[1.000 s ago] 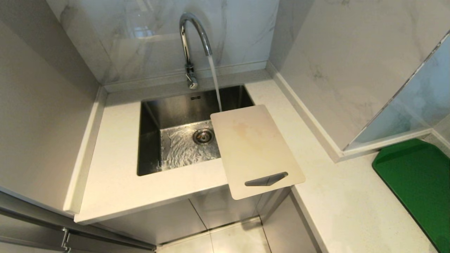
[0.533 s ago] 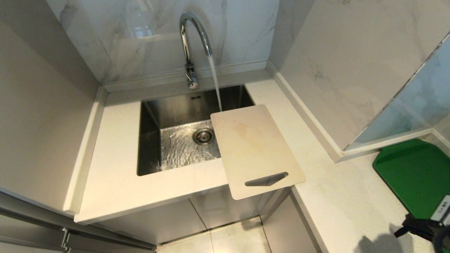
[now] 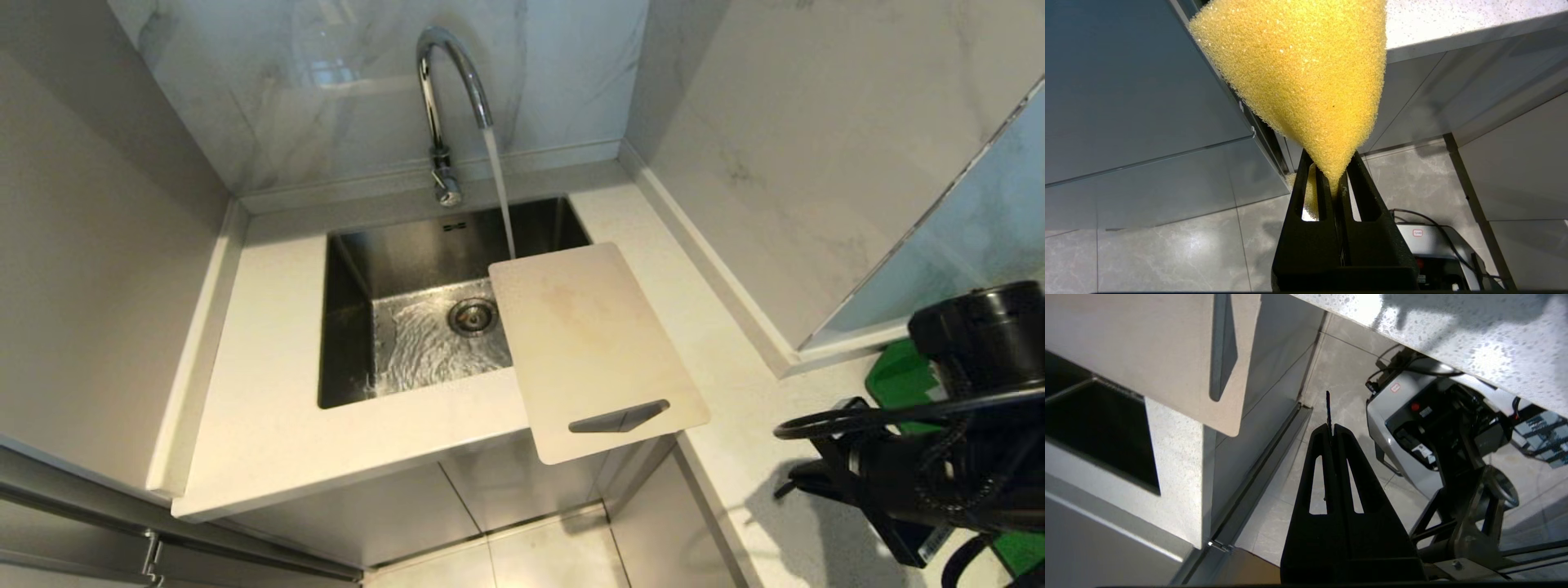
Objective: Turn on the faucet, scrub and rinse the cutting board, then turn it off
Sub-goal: Pick up the cutting board
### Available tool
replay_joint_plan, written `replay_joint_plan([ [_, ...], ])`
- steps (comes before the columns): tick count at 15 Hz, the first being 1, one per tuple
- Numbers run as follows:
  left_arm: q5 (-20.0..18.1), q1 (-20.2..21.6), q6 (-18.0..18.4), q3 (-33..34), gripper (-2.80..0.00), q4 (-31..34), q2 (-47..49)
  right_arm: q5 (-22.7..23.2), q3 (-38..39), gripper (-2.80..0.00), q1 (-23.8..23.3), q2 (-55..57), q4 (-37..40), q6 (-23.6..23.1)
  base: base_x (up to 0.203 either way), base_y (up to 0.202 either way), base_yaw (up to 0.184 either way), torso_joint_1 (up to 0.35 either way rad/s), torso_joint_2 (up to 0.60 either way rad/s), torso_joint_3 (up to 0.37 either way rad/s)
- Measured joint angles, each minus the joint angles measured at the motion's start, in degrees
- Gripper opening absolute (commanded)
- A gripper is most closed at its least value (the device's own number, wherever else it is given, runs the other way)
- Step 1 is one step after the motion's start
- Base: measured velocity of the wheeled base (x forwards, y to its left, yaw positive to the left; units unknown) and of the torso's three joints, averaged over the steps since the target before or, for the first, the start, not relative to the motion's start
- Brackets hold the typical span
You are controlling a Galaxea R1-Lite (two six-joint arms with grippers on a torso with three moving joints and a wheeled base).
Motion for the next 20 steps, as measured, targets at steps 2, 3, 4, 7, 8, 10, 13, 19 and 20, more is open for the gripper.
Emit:
replay_joint_plan([
  [2,0.00,0.00,0.01,0.00,-2.80,0.01,0.00,-0.06,-1.91,0.00,0.60,4.89,-0.81,3.62,0.000,0.000,0.000,0.000,0.00,0.000],
  [3,-0.02,0.00,0.01,0.00,-2.80,-0.01,0.00,-0.11,-2.72,0.00,1.29,6.73,-1.35,4.85,0.000,0.000,0.000,0.000,0.00,0.000],
  [4,-0.01,0.00,-0.01,0.00,-2.80,0.00,0.00,0.00,-3.16,0.00,1.64,8.12,-1.84,5.26,0.000,0.000,0.000,0.000,0.00,0.000],
  [7,0.00,0.00,-0.01,0.00,-2.80,0.00,0.00,0.63,-4.64,0.00,2.35,11.64,-2.07,5.58,0.000,0.000,0.000,0.000,0.00,0.000],
  [8,-0.01,0.00,-0.01,0.00,-2.80,0.00,0.00,0.85,-5.65,0.00,2.87,13.02,-1.99,6.19,0.000,0.000,0.000,0.000,0.00,0.000],
  [10,-0.02,0.00,-0.01,0.00,-2.80,0.00,0.00,0.96,-8.13,0.00,4.36,16.26,-1.63,9.11,0.000,0.000,0.000,0.000,0.00,0.000],
  [13,0.00,0.00,0.01,0.00,-2.80,-0.02,0.00,1.00,-11.63,0.00,7.58,20.95,-0.98,10.69,0.000,0.000,0.000,0.000,0.00,0.000],
  [19,0.00,0.00,0.01,0.00,-2.80,0.00,0.00,1.07,-14.59,0.00,10.42,26.70,-0.91,10.73,0.000,0.000,0.000,0.000,0.00,0.000],
  [20,0.00,0.00,0.01,0.00,-2.80,0.00,0.00,1.07,-15.10,0.00,10.50,27.27,-0.82,10.58,0.000,0.000,0.000,0.000,0.00,0.000],
])
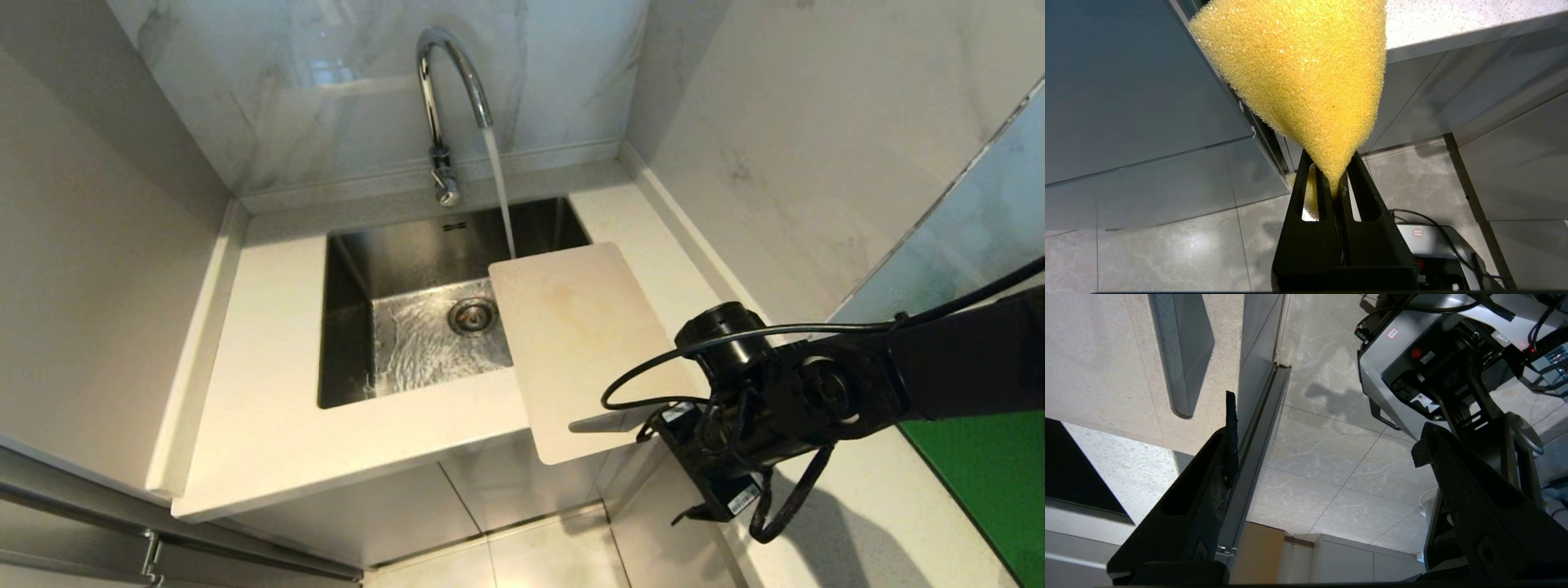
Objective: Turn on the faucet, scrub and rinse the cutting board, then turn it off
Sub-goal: Pick up the cutting board
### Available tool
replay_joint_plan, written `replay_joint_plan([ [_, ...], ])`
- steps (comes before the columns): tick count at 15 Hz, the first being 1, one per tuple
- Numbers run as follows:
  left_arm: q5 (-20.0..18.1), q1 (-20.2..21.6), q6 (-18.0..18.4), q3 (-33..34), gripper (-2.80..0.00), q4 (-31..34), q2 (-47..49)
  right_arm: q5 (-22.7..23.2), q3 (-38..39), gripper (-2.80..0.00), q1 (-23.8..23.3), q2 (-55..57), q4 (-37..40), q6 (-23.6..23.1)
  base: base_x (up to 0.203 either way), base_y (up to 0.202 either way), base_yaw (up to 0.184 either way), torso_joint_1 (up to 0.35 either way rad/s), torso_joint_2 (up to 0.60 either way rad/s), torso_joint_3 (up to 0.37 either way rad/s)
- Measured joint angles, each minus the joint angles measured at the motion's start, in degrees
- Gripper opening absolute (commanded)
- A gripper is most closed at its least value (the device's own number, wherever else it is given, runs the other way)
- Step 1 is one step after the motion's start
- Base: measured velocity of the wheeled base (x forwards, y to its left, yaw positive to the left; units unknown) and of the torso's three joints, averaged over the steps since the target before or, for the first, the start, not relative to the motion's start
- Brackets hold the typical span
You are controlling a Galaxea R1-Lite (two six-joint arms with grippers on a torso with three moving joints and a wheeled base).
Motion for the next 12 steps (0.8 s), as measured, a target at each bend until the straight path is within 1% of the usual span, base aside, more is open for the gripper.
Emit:
replay_joint_plan([
  [7,-0.02,0.00,-0.02,0.00,-2.80,-0.02,0.00,-0.11,-4.24,0.00,-0.20,5.52,-1.54,0.17,0.000,0.000,0.000,0.000,0.00,0.000],
  [12,-0.02,0.00,-0.02,0.02,-2.80,0.00,0.00,-0.33,-8.18,0.00,-0.41,8.37,-1.22,0.35,0.000,0.000,0.000,0.000,0.00,0.000],
])
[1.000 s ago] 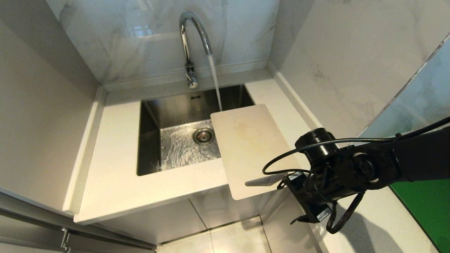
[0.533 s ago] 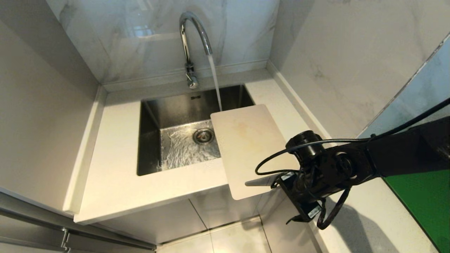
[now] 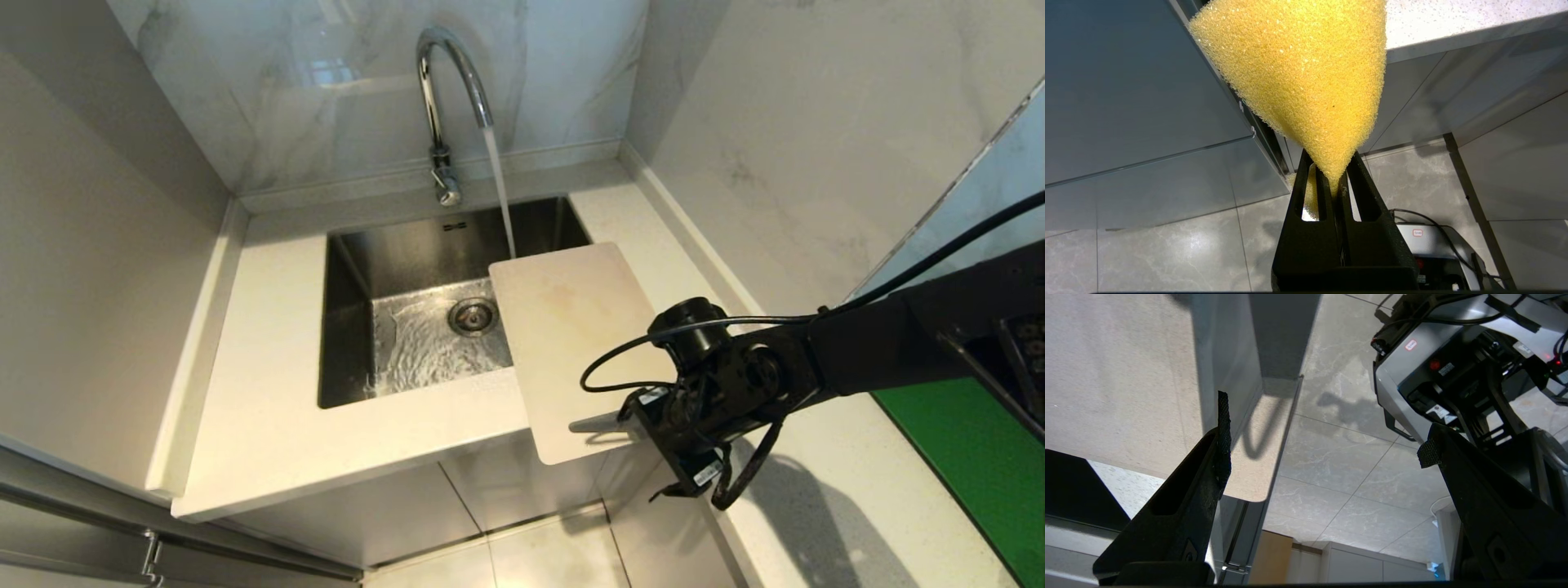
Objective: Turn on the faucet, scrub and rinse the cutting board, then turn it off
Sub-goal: Pick up the cutting board
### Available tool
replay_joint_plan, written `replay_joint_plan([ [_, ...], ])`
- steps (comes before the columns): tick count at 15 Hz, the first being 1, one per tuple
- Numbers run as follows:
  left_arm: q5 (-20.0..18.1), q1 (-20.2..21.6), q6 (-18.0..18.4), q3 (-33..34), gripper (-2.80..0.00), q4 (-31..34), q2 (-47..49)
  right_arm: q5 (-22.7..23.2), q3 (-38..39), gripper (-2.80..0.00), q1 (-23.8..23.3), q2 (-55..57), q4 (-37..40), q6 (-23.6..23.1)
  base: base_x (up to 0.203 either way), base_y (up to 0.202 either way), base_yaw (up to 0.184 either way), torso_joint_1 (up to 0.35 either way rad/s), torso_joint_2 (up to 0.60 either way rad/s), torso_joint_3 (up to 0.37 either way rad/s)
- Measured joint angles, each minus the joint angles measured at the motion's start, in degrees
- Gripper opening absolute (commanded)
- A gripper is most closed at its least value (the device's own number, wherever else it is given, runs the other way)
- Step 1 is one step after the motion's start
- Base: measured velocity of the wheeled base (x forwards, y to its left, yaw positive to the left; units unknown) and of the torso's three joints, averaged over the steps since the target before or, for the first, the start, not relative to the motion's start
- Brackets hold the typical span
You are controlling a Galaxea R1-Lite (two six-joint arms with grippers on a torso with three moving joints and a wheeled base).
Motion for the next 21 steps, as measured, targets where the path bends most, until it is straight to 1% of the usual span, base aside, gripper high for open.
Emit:
replay_joint_plan([
  [9,0.04,0.00,0.00,0.00,-2.80,0.00,0.00,-0.17,-0.48,0.00,-1.10,2.27,0.09,0.09,0.000,0.000,0.000,0.000,0.00,0.000],
  [21,0.02,0.00,-0.02,-0.02,-2.80,-0.02,0.00,-0.17,-1.03,0.00,-1.42,5.84,-0.52,0.21,0.000,0.000,0.000,0.000,0.00,0.000],
])
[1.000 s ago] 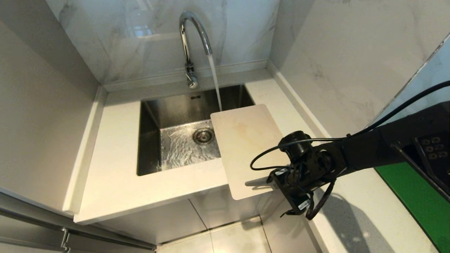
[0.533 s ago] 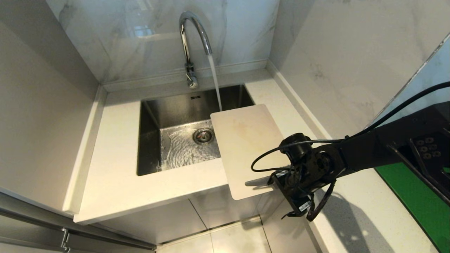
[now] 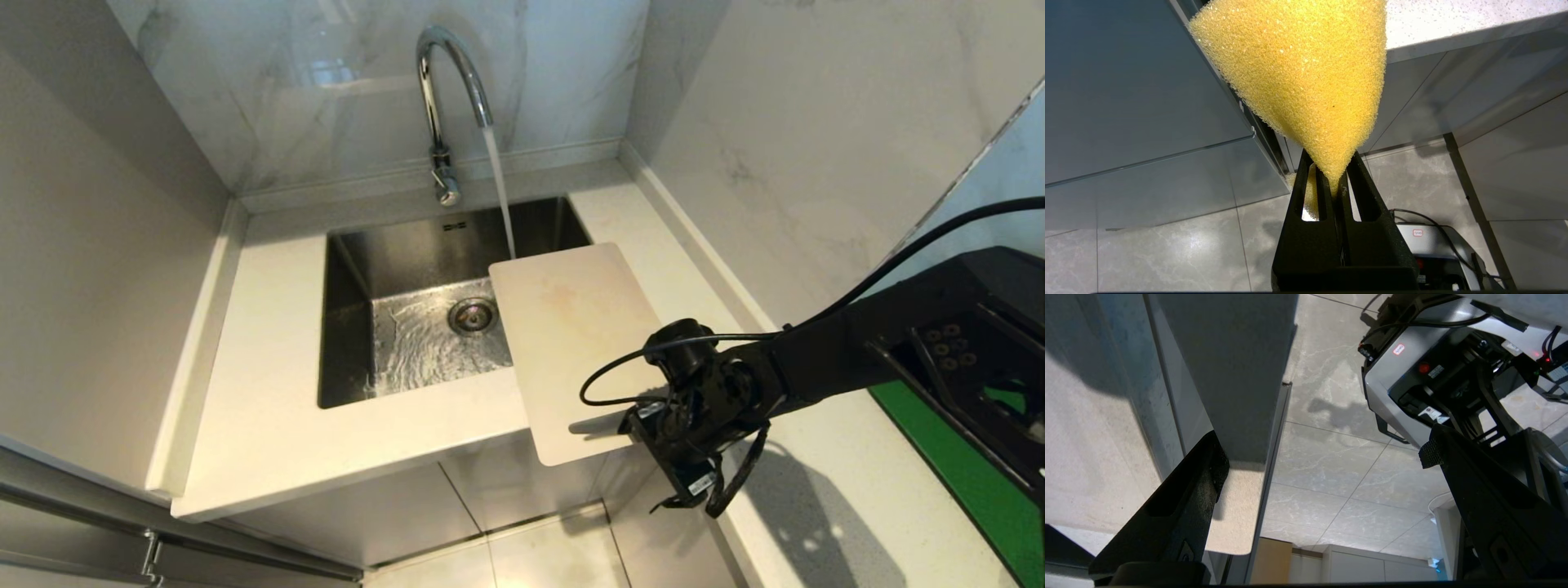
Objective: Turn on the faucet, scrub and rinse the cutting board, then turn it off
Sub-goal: Pick up the cutting board
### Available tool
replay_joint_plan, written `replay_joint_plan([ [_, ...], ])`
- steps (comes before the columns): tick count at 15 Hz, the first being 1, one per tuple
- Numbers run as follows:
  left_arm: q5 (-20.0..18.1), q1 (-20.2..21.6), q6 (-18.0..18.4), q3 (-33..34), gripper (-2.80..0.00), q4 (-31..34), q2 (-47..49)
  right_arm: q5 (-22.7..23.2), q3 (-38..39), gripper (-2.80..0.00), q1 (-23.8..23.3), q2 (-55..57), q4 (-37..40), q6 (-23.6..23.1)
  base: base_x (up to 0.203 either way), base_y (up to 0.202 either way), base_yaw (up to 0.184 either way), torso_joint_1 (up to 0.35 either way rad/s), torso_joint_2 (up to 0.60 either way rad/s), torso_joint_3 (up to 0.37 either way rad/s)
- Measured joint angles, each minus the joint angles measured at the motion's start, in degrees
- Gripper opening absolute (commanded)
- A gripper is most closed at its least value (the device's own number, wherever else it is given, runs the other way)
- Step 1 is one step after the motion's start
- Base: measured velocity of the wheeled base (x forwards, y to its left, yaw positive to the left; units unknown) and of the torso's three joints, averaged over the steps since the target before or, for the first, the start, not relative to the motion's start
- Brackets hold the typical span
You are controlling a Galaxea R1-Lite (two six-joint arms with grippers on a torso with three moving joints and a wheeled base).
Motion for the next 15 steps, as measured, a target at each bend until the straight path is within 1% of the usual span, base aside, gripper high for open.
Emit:
replay_joint_plan([
  [10,0.01,0.00,0.01,0.00,-2.80,0.02,0.02,-0.11,-1.73,0.00,-0.81,3.90,-0.17,-0.52,0.000,0.000,0.000,0.000,0.00,0.000],
  [15,0.02,0.00,0.02,0.00,-2.80,0.02,0.02,-1.07,-2.29,0.00,-0.81,4.53,0.41,-0.70,0.000,0.000,0.000,0.000,0.00,0.000],
])
